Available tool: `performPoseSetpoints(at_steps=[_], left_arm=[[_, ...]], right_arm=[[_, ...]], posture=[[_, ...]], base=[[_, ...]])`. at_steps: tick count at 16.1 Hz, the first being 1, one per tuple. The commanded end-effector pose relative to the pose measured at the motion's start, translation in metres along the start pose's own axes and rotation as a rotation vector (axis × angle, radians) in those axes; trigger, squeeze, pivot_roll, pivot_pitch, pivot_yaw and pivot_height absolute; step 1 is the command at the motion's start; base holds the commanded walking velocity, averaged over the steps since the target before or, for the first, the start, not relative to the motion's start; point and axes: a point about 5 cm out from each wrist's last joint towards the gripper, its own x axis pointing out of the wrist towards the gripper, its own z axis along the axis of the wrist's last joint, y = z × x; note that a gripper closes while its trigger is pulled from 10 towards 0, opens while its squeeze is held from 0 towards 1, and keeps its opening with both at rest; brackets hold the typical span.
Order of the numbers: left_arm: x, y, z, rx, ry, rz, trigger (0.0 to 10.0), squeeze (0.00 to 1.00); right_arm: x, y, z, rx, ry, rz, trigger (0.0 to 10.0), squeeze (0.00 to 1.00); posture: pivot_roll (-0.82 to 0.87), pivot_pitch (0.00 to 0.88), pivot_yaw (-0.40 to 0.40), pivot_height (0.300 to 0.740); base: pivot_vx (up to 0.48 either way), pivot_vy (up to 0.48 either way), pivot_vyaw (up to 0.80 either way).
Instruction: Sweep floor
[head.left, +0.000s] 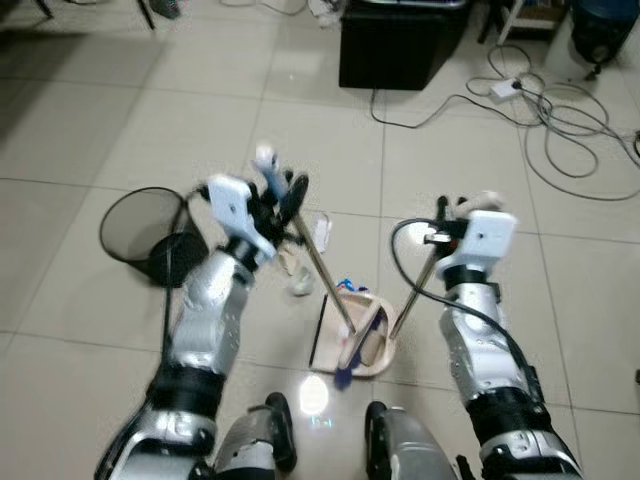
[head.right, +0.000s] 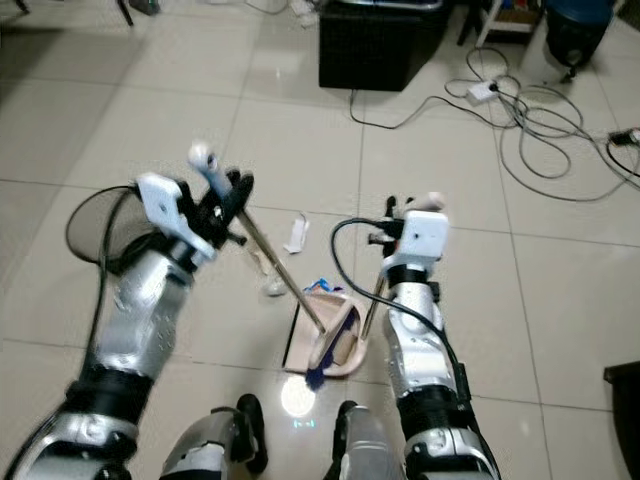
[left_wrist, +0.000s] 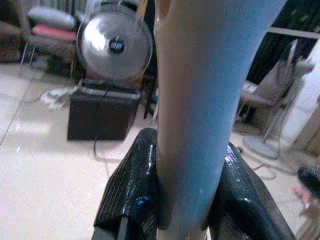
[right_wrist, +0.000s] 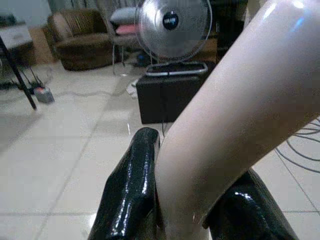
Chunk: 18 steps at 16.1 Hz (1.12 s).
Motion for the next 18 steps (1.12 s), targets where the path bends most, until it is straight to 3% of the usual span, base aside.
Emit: performPoseSetpoints(at_steps=[1, 7, 8, 12, 13, 14, 18], left_arm=[[0.009, 0.0, 0.023, 0.0, -0.093, -0.045, 10.0, 0.0], [0.023, 0.031, 0.096, 0.135, -0.228, -0.086, 10.0, 0.0], [0.022, 0.042, 0.112, 0.195, -0.243, -0.051, 10.0, 0.0], [0.008, 0.077, 0.13, 0.389, -0.216, 0.17, 10.0, 0.0], [0.003, 0.082, 0.127, 0.417, -0.176, 0.204, 10.0, 0.0], [-0.01, 0.088, 0.106, 0.424, -0.045, 0.257, 10.0, 0.0], [-0.039, 0.086, 0.062, 0.378, 0.076, 0.325, 10.0, 0.0]], right_arm=[[-0.001, -0.002, 0.006, 0.043, -0.04, -0.008, 10.0, 0.0], [-0.005, -0.009, 0.015, 0.073, -0.063, 0.011, 10.0, 0.0], [-0.006, -0.012, 0.018, 0.075, -0.068, 0.01, 10.0, 0.0], [-0.006, -0.017, 0.033, 0.107, -0.079, 0.016, 10.0, 0.0], [-0.005, -0.018, 0.037, 0.122, -0.076, 0.022, 10.0, 0.0], [-0.002, -0.02, 0.052, 0.114, -0.072, 0.023, 10.0, 0.0], [0.005, -0.024, 0.084, 0.127, -0.106, 0.01, 10.0, 0.0]], posture=[[-0.06, 0.133, 0.035, 0.74], [-0.06, 0.09, 0.038, 0.74], [-0.06, 0.086, 0.036, 0.74], [-0.07, 0.08, 0.037, 0.74], [-0.07, 0.077, 0.036, 0.74], [-0.06, 0.07, 0.034, 0.74], [-0.08, 0.062, 0.035, 0.74]], base=[[0.0, 0.0, 0.0], [0.0, 0.0, 0.0], [0.0, 0.0, 0.0], [0.0, 0.0, 0.0], [0.0, 0.0, 0.0], [0.0, 0.0, 0.0], [0.0, 0.0, 0.0]])
